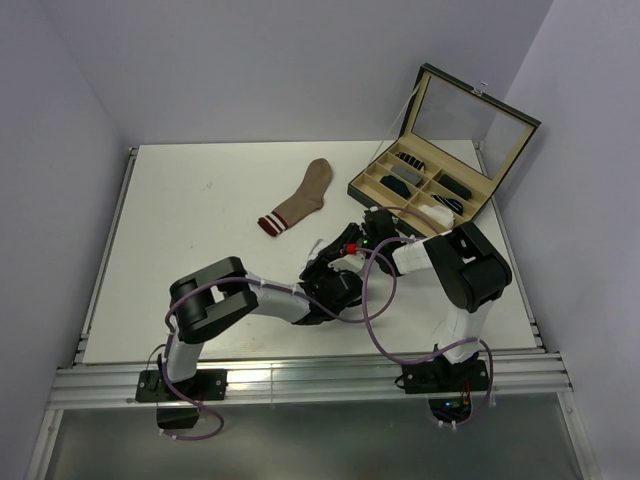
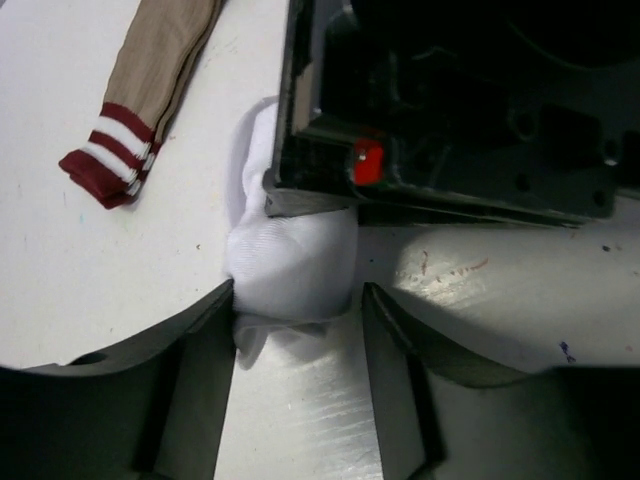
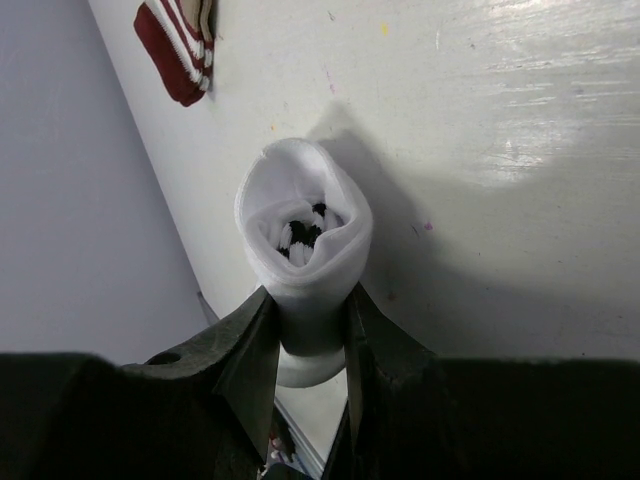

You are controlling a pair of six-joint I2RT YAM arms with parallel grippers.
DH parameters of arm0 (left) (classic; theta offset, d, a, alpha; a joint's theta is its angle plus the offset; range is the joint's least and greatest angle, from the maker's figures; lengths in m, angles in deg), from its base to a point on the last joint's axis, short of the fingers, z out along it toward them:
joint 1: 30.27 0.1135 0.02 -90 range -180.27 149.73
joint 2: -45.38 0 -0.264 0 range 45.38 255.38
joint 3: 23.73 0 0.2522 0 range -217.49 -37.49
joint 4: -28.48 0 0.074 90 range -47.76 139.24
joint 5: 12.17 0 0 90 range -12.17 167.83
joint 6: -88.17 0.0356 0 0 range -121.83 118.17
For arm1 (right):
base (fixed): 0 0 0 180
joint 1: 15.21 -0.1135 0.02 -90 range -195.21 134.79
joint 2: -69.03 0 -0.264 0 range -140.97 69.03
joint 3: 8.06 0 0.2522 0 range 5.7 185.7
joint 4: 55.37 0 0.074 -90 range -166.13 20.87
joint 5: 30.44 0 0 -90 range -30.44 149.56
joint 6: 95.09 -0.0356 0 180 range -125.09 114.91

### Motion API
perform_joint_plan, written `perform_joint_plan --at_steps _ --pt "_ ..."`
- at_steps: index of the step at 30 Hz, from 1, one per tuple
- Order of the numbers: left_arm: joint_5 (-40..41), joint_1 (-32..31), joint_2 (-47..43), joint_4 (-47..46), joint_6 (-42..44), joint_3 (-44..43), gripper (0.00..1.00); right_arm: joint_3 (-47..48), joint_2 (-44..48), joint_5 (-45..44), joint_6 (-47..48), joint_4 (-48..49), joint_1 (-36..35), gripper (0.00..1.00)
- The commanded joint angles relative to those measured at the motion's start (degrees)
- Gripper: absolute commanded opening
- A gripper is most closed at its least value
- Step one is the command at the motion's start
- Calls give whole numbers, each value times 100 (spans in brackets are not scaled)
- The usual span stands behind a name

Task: Roll the socks
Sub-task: Roll the sock at the center of the board.

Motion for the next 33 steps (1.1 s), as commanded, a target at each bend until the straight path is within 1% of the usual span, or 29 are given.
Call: perform_joint_plan --at_steps 1,3,4,6,7,9,10,12,13,14,16,17,18,19,21,22,24,25,27,28,33 --pt "-54 64 210 274 -253 -150 54 101 157 47 51 -287 -85 0" --pt "-106 134 228 379 -358 -159 49 101 174 82 52 -287 -93 0" --pt "-176 187 228 415 -394 -159 42 110 174 90 69 -305 -93 0" --pt "-282 240 193 511 -534 -133 35 128 209 91 113 -331 -102 0" --pt "-474 292 158 538 -596 -107 28 128 244 82 165 -366 -102 0" --pt "-729 345 9 573 -745 -19 21 145 324 29 244 -436 -94 0" --pt "-861 406 -53 599 -789 8 16 145 341 29 280 -472 -102 0" --pt "-1414 547 -219 713 -990 60 8 110 446 -6 376 -481 -93 8" --pt "-1607 609 -281 766 -1061 69 6 110 482 -32 377 -507 -93 8" --pt "-2009 670 -343 793 -1140 96 1 84 517 -67 429 -525 -102 13" --pt "-2390 828 -554 836 -1343 210 0 49 657 -164 464 -542 -93 20" --pt "-2757 881 -624 854 -1456 245 0 31 693 -199 517 -577 -93 28" --pt "-2926 943 -720 889 -1527 289 0 22 745 -234 535 -612 -93 32" --pt "-3058 1065 -765 959 -1598 307 0 31 833 -330 561 -691 -85 39" --pt "-3418 1180 -853 1021 -1756 333 0 40 930 -445 631 -770 -85 46" --pt "-3524 1267 -879 1039 -1800 342 0 49 1009 -498 640 -858 -85 52" --pt "-3779 1364 -897 1092 -1949 316 0 22 1106 -691 667 -903 -76 57" --pt "-3972 1461 -888 1092 -1967 298 1 -4 1150 -744 658 -885 -85 61" --pt "-4096 1540 -853 1276 -2072 272 0 -74 1238 -815 640 -833 -76 65" --pt "-4288 1610 -853 1268 -2108 272 0 -109 1255 -849 597 -798 -85 67" --pt "-4659 1857 -906 1267 -2406 298 0 -206 1291 -1121 447 -727 -93 73"
